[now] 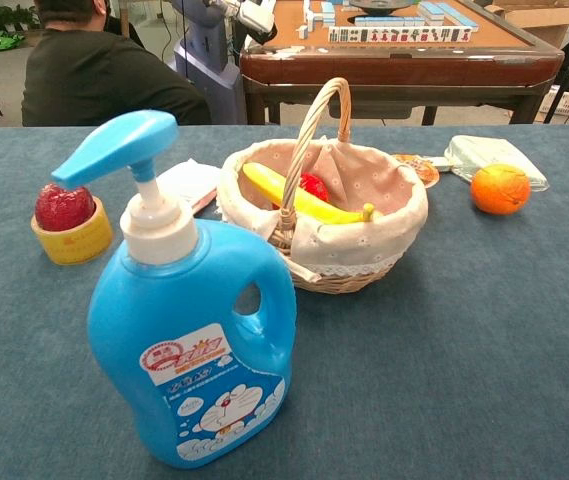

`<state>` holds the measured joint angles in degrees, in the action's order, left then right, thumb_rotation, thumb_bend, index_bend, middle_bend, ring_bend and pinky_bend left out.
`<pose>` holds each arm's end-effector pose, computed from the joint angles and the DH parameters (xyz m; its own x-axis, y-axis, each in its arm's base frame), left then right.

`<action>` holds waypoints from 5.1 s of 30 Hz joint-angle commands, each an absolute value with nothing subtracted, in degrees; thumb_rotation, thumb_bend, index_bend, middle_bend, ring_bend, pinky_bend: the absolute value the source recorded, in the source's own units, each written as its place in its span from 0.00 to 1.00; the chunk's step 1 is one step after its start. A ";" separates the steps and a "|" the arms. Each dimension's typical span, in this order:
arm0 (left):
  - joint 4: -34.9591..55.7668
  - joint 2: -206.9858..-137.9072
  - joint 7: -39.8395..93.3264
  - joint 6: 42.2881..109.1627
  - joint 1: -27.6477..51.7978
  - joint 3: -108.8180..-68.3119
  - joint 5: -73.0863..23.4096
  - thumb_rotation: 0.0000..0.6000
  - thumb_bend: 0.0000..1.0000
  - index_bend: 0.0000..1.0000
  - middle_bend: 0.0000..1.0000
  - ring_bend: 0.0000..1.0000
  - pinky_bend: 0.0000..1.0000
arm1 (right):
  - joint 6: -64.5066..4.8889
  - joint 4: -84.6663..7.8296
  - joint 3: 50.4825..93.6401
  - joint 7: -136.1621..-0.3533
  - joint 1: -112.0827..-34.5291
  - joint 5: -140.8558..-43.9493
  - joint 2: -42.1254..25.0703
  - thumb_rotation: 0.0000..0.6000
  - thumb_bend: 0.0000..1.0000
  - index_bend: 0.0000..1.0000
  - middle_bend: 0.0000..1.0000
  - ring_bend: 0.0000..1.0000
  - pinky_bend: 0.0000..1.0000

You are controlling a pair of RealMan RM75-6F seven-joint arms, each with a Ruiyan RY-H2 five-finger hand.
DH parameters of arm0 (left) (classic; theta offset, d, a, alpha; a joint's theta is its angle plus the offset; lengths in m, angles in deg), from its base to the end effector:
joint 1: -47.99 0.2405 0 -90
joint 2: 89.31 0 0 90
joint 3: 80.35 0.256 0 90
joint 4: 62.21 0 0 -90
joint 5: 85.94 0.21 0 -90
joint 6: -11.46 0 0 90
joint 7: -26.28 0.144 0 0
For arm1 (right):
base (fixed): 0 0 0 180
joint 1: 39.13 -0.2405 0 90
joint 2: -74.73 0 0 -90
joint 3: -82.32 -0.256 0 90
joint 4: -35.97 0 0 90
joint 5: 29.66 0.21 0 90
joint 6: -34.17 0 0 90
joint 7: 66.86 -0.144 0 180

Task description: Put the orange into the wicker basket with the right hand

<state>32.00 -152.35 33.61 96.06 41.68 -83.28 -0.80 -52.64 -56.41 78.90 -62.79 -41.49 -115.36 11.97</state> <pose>-0.3035 0.1886 0.1619 0.4964 -0.0017 0.8681 0.8679 -0.0208 -0.4964 -0.3182 -0.1694 0.1723 0.4796 0.0187 0.8773 -0.8772 0.0364 0.4788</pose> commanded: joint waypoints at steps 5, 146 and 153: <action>32.21 -152.17 33.75 96.33 41.93 -83.38 -1.22 1.00 0.33 0.08 0.03 0.00 0.09 | -51.57 -56.26 79.26 -63.38 -41.86 -115.69 12.26 1.00 0.10 0.12 0.12 0.17 0.34; 32.32 -149.00 32.18 97.64 43.48 -84.35 -1.53 1.00 0.33 0.10 0.02 0.00 0.07 | -43.61 -62.66 78.58 -63.43 -58.44 -111.77 18.87 1.00 0.37 0.00 0.14 0.27 0.51; 32.57 -149.18 32.48 96.68 42.73 -84.48 -1.70 1.00 0.33 0.10 0.03 0.00 0.07 | -50.89 -62.60 81.12 -63.65 -51.03 -112.42 19.25 1.00 0.36 0.00 0.16 0.27 0.51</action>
